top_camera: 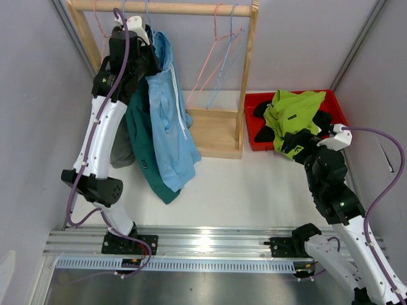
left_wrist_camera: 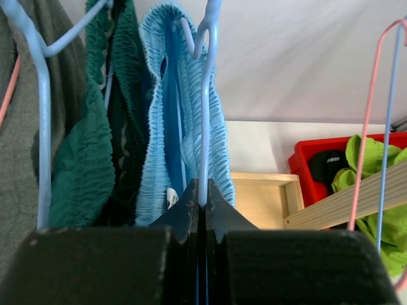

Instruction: Remove the shorts from the hanger

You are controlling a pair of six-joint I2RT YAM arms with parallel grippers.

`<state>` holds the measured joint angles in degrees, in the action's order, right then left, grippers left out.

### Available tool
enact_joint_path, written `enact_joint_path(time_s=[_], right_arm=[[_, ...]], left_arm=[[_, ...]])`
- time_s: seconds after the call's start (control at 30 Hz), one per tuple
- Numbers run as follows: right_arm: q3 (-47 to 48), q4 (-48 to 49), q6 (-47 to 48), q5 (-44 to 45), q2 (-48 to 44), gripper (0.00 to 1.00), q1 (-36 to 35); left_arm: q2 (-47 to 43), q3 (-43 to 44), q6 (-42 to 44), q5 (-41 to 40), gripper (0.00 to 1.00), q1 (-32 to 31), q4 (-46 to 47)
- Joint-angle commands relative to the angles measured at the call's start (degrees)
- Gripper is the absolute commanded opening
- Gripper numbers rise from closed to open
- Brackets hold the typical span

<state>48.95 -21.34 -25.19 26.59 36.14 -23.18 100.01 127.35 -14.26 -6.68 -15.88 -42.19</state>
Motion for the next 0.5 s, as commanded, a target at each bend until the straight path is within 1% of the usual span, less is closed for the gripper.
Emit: enact_joint_path(time_s=[0.0,0.07,0.13,0.17,0.23,0.3,0.33,0.4,0.43,0.47], right_arm=[[1.23,2.61,1.45,-2.06,-0.46,0.99,-0.46],[2.29,4.9,2.51,-8.11,-0.28,0.99,-0.64],[3.17,9.99,4.27,-14.08,0.24,0.99,-1.43],[5.17,11.22,4.62,-19.76,1.9,0.99,-1.95],[8.34,13.08,5.5,-23.76,4.63,0.99,-5.37],[13.7,13.61,7.08,-22.29,9.11,0.99,-9.58],[15.37,13.87,8.3,-18.19,10.52,0.99,-15.52],[20.36,15.27,13.74,-12.91,15.26,0.99,-22.49],[22.4,15.71,16.03,-7.48,17.19,1.0,-29.57],[24.51,15.89,20.05,-5.08,21.65,0.99,-33.04]], left_arm=[[0.1,6.23,-2.6,3.32,0.0,0.32,0.19],[0.28,10.7,-3.57,4.74,0.0,0.15,-0.87],[0.54,13.87,-4.98,6.23,0.0,-0.38,-1.4],[0.45,15.46,-5.94,6.67,0.0,-0.99,-1.57],[-0.68,15.91,-6.92,9.3,0.0,-1.52,-1.05],[-1.83,15.48,-7.62,9.49,0.0,-2.66,0.09],[-2.96,14.95,-7.8,9.4,0.0,-3.01,0.44],[-3.76,13.89,-8.24,9.4,0.0,-3.98,1.5],[-4.29,13.28,-8.33,9.4,0.0,-4.16,1.68],[-4.38,12.93,-8.67,9.4,0.0,-4.51,1.76]])
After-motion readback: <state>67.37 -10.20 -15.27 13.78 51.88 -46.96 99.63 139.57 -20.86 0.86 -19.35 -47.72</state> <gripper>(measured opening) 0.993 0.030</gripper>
